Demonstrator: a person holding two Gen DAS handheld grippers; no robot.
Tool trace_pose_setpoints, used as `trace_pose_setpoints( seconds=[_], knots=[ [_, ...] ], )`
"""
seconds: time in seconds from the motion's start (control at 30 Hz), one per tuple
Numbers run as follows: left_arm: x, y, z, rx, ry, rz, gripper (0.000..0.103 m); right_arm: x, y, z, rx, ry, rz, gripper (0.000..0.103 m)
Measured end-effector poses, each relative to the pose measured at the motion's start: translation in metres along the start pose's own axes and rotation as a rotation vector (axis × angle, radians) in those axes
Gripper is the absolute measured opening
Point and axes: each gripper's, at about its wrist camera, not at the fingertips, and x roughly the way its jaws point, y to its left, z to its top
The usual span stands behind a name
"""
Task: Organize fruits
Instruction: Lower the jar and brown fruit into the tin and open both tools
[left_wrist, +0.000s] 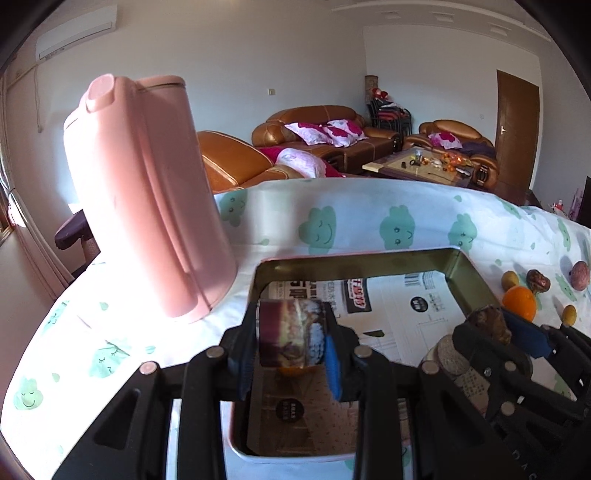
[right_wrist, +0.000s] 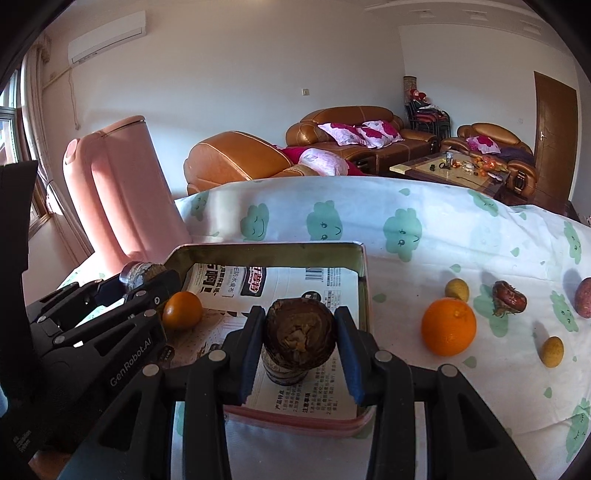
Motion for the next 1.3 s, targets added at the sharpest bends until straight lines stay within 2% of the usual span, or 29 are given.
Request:
trace_pose_setpoints(
  seconds=[0.23,0.53,0.63,0.67,0.73,0.8,0.87,0.93,1.0,1.07,1.17,1.3],
  knots=[
    [0.004,-0.004,-0.001,0.022,0.011,0.019,0.033,0.013,0.002,-0.005,0.001,0.040,0.039,0.041],
    [0.009,-0.006,-0.002,0.028,0.016,0.035,0.033,0.008,-0.004,-0.007,0.043,0.021,0.091,0.042],
    [0.006,-0.006,-0.002,0.030,-0.008,0.050,0.037,0.000,-0.008,-0.005,0.065,-0.014,0.098,0.050],
    [0.005,-0.006,-0.001,0.034,-0.017,0.054,0.037,-0.003,-0.009,-0.005,0.072,-0.031,0.094,0.057],
    [0.001,-0.006,-0.001,0.036,-0.035,0.061,0.043,-0.009,-0.012,-0.004,0.082,-0.060,0.075,0.061],
    [-0.001,-0.006,0.000,0.031,-0.049,0.062,0.063,-0.015,-0.018,-0.004,0.097,-0.081,0.046,0.061],
    [-0.006,-0.006,0.000,0.023,-0.078,0.073,0.073,-0.018,-0.025,-0.004,0.109,-0.092,0.008,0.061],
    [-0.011,-0.007,0.000,0.026,-0.111,0.075,0.077,-0.019,-0.031,-0.004,0.115,-0.093,-0.027,0.061],
    [-0.015,-0.009,0.000,0.027,-0.128,0.067,0.087,-0.021,-0.038,-0.004,0.125,-0.093,-0.052,0.061],
    [-0.018,-0.011,-0.001,0.026,-0.140,0.060,0.090,-0.023,-0.046,-0.004,0.141,-0.095,-0.067,0.061],
    [-0.019,-0.015,-0.002,0.038,-0.143,0.050,0.091,-0.026,-0.057,-0.006,0.158,-0.100,-0.096,0.061],
    [-0.019,-0.019,-0.004,0.036,-0.121,0.023,0.093,-0.031,-0.070,-0.010,0.162,-0.092,-0.151,0.061]
  ],
)
